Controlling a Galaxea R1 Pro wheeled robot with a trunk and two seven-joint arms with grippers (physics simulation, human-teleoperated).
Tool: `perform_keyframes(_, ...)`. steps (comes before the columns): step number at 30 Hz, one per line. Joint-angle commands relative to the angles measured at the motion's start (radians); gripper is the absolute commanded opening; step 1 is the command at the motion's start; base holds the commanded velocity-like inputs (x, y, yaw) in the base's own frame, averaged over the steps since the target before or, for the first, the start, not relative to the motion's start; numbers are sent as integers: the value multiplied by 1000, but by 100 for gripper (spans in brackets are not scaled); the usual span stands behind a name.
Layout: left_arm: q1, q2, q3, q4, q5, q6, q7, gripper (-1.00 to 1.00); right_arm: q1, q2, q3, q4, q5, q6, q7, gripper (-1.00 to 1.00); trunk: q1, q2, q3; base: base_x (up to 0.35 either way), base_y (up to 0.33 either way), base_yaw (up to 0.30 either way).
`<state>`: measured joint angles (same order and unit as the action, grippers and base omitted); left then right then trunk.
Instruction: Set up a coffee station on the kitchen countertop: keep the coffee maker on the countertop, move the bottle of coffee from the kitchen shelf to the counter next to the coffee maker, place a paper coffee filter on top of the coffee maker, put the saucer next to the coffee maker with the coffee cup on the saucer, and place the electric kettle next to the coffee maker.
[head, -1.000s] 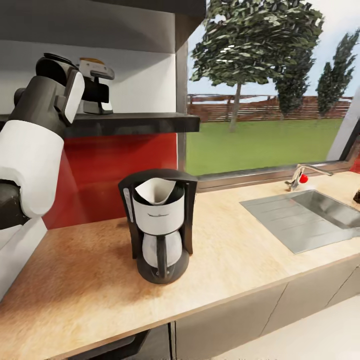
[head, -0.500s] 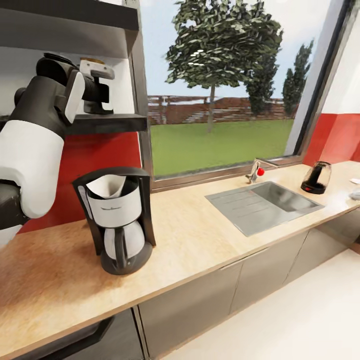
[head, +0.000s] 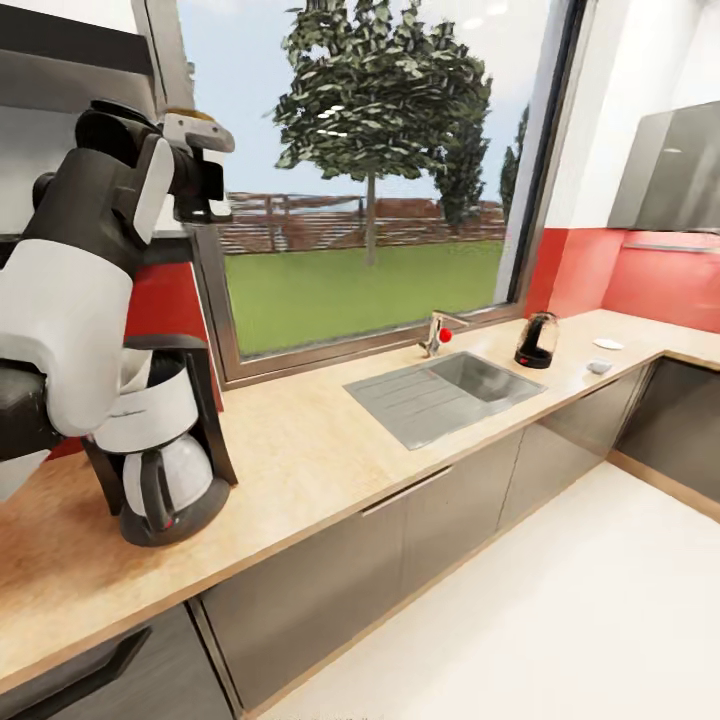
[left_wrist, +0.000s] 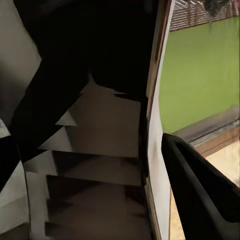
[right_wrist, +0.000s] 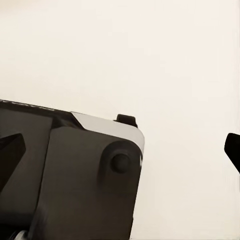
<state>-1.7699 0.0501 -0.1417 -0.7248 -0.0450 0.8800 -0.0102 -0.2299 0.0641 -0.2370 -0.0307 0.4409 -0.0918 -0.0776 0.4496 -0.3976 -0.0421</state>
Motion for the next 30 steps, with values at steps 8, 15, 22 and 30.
perform_keyframes(8,18,-64,-4,-66,-2,5,-5,-100,-1,0,-8,2,10,-3,-4,100,0,-2,0,-165,-247,-247)
perform_keyframes(15,276,-101,-5,-377,21,15,-17,-100,-1,-2,-9,0,11,-4,-4,100,0,-2,0,-61,-84,-27)
perform_keyframes(22,683,-99,-18,-721,24,21,-20,-100,-1,-6,-8,0,12,-6,-4,100,0,-2,0,0,-1,0)
perform_keyframes(30,903,-97,-53,-790,21,2,-17,-100,-2,-7,-8,0,11,-24,-4,100,0,-2,0,0,0,0)
